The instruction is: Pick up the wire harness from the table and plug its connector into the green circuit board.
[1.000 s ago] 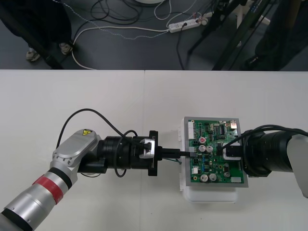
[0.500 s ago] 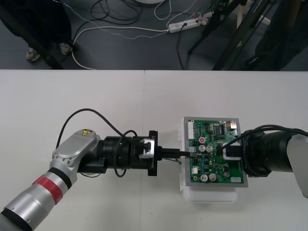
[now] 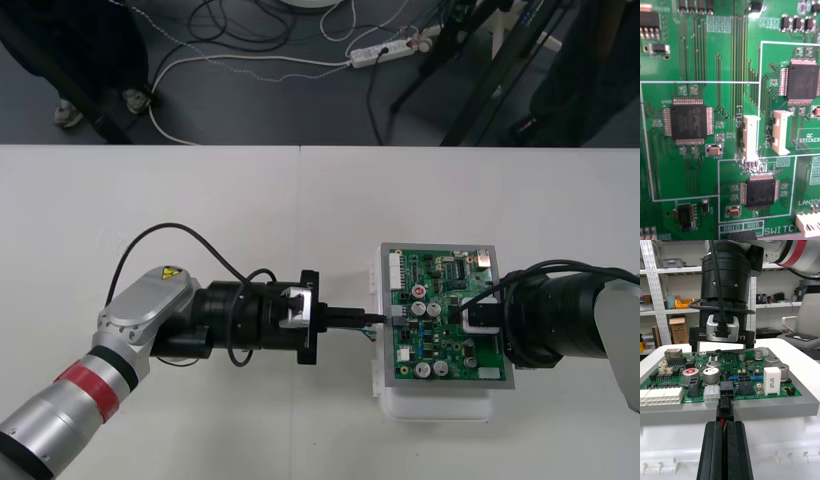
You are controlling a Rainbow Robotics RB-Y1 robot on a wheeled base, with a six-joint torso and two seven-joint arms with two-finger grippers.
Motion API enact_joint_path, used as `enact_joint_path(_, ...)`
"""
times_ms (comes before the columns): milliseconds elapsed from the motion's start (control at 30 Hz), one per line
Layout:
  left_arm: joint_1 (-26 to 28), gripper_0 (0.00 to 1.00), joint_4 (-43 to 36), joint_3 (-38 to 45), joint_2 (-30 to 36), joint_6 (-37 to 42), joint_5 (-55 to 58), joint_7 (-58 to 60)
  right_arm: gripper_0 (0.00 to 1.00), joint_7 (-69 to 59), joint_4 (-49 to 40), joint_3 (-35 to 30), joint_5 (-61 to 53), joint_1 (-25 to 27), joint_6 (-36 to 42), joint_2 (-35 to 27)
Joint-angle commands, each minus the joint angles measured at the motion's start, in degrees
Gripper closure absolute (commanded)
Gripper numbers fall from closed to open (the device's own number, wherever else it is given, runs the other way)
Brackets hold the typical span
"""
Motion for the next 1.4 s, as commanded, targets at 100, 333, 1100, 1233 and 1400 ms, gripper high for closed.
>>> enact_joint_path(100, -0.2, 1.0, -4.2, -1.4, 4.2, 0.0, 2.6, -3.9, 0.0, -0.7, -1.8, 1.7, -0.3, -1.0, 0.1, -0.1)
enact_joint_path(333, 0.8, 1.0, -4.2, -1.4, 6.2, -1.7, 5.3, -3.4, 0.0, -0.9, -1.9, 1.7, -0.3, -1.0, 0.1, -0.1)
enact_joint_path(1100, 2.7, 1.0, -5.7, -1.1, 2.3, -1.5, 5.9, -0.3, 0.0, -1.8, -1.8, 1.7, -0.3, -1.0, 0.1, -0.1)
enact_joint_path(1233, 2.7, 1.0, -5.7, -1.1, 1.4, -1.5, 5.0, 0.2, 0.0, -2.0, -1.8, 1.7, -0.2, -1.0, 0.1, -0.1)
enact_joint_path(1400, 2.8, 1.0, -5.7, -1.1, 0.6, -0.8, 4.5, 0.8, 0.0, -2.1, -1.8, 1.7, -0.2, -1.0, 0.1, -0.1)
